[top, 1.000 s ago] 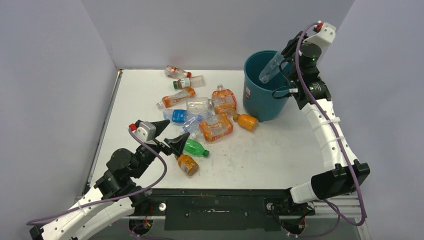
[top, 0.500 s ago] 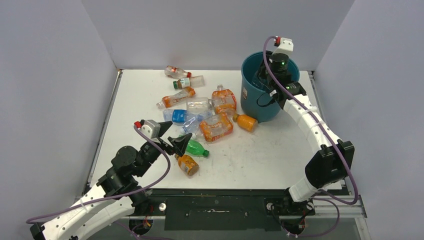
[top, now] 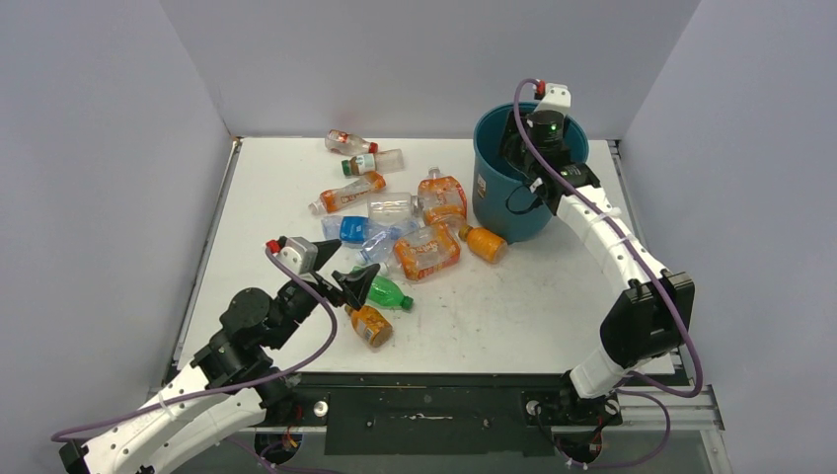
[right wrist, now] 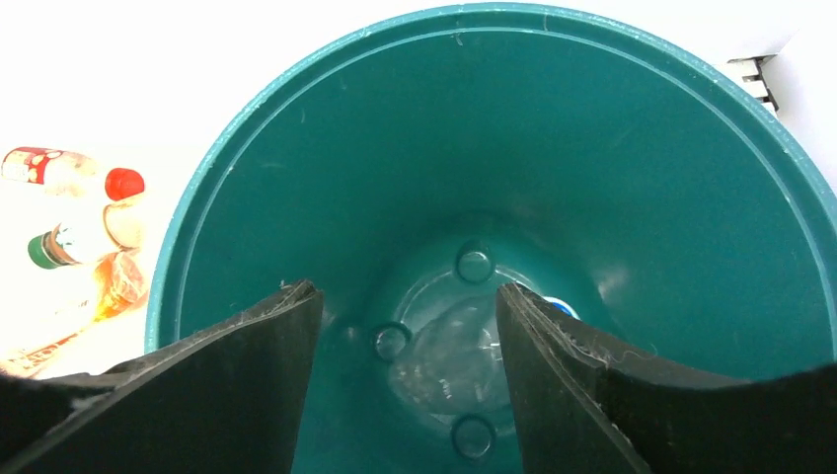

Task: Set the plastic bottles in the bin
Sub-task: Place the plastic bottle in the trash bin, then pick up the plastic bottle from the corner of the board.

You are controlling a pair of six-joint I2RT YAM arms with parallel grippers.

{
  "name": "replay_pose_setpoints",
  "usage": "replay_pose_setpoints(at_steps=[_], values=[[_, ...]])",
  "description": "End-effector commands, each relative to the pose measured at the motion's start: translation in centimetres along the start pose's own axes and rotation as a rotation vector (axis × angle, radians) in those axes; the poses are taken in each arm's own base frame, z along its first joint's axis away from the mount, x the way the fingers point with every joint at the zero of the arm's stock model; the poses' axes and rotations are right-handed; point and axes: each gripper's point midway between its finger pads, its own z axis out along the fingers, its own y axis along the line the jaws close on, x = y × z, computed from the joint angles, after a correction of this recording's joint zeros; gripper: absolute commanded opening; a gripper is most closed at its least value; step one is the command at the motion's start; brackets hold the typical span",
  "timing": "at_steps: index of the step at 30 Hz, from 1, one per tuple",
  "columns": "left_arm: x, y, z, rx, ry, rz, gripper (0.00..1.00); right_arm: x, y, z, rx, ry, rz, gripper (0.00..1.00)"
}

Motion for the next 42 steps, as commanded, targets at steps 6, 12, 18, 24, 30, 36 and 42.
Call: replay_pose_setpoints(at_steps=[6, 12, 18, 24, 30, 36, 42], values=[[-1.7, -0.1, 0.3, -0.004, -0.042, 0.005, 0.96, -6.6, 2.1, -5.8, -0.108, -0.155, 0.067, 0.75], [-0.8, 1.0, 0.7, -0.073, 0.012, 0.020, 0.96, -8.2, 6.9, -13.7, -0.371, -0.209, 0.068, 0.87], [-0.1, 2.9, 0.7, -0.203, 0.055, -0.002, 0.96, -0.6, 11.8, -19.4, -0.746, -0.067, 0.039, 0.93], [2.5, 6.3, -1.9, -0.480, 0.173, -0.207, 0.96, 9.0, 11.3, -20.7, -0.824, 0.101, 0.101, 0.97], [9.1, 5.7, -4.6, -0.581, 0.382, -0.471, 0.96, 17.9, 12.5, -21.0, -0.825, 0.265, 0.008, 1.00], [14.8, 3.7, -6.2, -0.588, 0.526, -0.709, 0.96, 24.9, 14.7, -23.2, -0.784, 0.331, -0.163, 1.00], [18.7, 2.7, -6.2, -0.573, 0.584, -0.806, 0.96, 27.7, 14.8, -22.8, -0.721, 0.347, -0.190, 1.00]])
